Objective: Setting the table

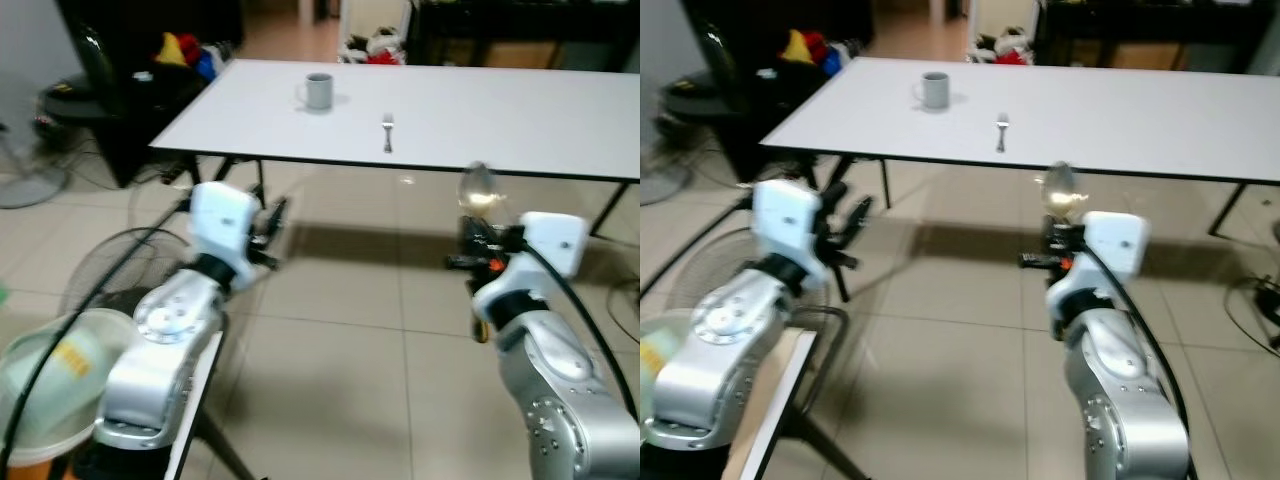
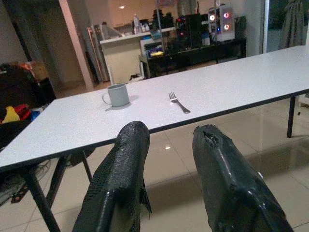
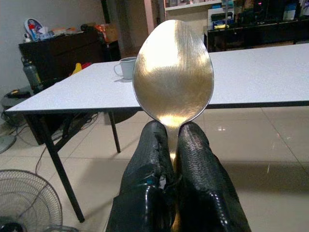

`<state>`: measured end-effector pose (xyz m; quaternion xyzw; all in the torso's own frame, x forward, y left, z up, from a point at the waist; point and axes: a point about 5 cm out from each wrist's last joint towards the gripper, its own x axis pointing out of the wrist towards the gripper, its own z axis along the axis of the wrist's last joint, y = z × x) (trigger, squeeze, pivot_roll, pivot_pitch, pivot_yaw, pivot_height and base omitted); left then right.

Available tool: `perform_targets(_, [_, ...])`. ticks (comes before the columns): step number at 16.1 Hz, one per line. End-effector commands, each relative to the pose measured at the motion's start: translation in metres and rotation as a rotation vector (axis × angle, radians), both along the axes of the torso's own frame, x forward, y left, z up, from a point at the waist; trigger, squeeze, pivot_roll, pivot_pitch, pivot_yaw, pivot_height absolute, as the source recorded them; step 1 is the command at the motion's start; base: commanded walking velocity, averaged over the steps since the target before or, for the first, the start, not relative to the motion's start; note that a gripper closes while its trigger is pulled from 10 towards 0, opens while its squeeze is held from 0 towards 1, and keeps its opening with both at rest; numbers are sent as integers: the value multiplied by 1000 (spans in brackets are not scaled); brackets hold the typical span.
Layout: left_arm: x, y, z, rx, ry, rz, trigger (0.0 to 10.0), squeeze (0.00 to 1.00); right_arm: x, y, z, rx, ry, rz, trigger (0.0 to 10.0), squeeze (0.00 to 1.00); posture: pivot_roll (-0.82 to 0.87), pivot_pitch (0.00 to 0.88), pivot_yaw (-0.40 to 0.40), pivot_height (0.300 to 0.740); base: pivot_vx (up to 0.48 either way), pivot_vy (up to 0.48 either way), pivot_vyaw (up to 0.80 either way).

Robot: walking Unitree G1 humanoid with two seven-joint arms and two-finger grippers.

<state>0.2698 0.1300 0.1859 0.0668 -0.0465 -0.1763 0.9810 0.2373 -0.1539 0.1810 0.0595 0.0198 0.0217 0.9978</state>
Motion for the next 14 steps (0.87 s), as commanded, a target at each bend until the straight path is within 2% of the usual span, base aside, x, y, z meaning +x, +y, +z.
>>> perform_targets(1, [-1,-8,2,-10,-7,-25,10000,0,0,-7,-1,-29,16,-24,10000,0,73,0,42,740,375,0,0])
perform_targets(8, [-6,5,-11,-1,23,37,10000,0,0,-9,-16,-100,120,20,10000,0,76,0,22,740,373,0,0])
perform_targets(14, [-8,3,-12,7,20,24,10000,0,-1,-9,-17,-108,125,22,10000,0,72,0,25,740,373,0,0])
